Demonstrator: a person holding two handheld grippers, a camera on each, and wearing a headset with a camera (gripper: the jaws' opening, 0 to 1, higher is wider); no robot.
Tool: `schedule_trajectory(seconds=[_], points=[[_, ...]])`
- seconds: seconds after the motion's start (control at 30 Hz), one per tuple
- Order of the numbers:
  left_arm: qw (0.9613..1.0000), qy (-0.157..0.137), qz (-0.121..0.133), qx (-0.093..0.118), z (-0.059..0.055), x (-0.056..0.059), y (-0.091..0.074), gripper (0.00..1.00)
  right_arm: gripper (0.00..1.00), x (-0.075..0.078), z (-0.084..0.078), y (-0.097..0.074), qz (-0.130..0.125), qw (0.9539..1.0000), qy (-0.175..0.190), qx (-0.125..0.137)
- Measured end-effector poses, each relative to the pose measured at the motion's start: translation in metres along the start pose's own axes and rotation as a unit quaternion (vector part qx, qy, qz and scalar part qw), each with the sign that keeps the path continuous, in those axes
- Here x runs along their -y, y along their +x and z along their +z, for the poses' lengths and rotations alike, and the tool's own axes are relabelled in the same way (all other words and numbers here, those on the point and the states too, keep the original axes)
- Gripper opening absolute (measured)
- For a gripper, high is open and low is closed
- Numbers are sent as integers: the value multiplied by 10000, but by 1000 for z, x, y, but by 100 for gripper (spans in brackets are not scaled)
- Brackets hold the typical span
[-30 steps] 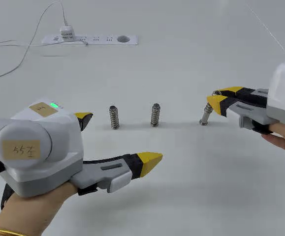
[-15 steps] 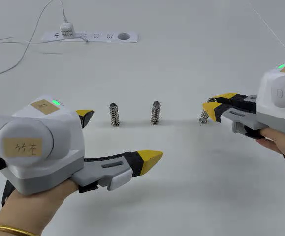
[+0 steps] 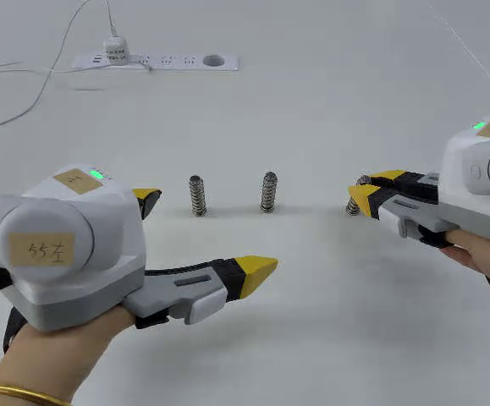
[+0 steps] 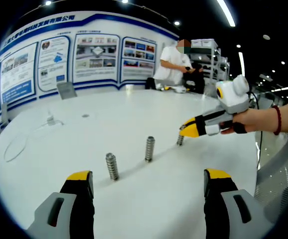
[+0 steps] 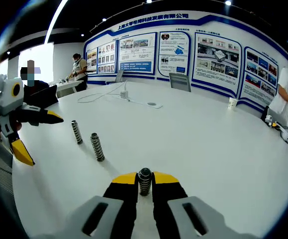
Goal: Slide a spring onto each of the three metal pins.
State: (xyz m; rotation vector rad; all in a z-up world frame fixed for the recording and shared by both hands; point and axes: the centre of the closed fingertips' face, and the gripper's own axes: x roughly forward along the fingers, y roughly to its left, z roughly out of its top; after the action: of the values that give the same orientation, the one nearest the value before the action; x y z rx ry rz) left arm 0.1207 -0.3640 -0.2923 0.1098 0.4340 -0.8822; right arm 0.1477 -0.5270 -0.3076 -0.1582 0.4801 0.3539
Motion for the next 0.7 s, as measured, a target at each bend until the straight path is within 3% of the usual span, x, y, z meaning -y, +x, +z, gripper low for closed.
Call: schedule_trajectory(seconds=[0.23, 0.3, 0.7], points=[[10000, 9, 30, -9, 0, -1, -1, 93, 12, -1, 1, 0, -7, 10000, 30, 15], [10000, 4, 40, -21, 0, -1, -1, 93, 17, -2, 2, 0, 5, 9998, 185, 65], [9999, 5, 80, -64, 1, -8, -3, 93, 30, -1, 7, -10, -38, 9994, 348, 76]])
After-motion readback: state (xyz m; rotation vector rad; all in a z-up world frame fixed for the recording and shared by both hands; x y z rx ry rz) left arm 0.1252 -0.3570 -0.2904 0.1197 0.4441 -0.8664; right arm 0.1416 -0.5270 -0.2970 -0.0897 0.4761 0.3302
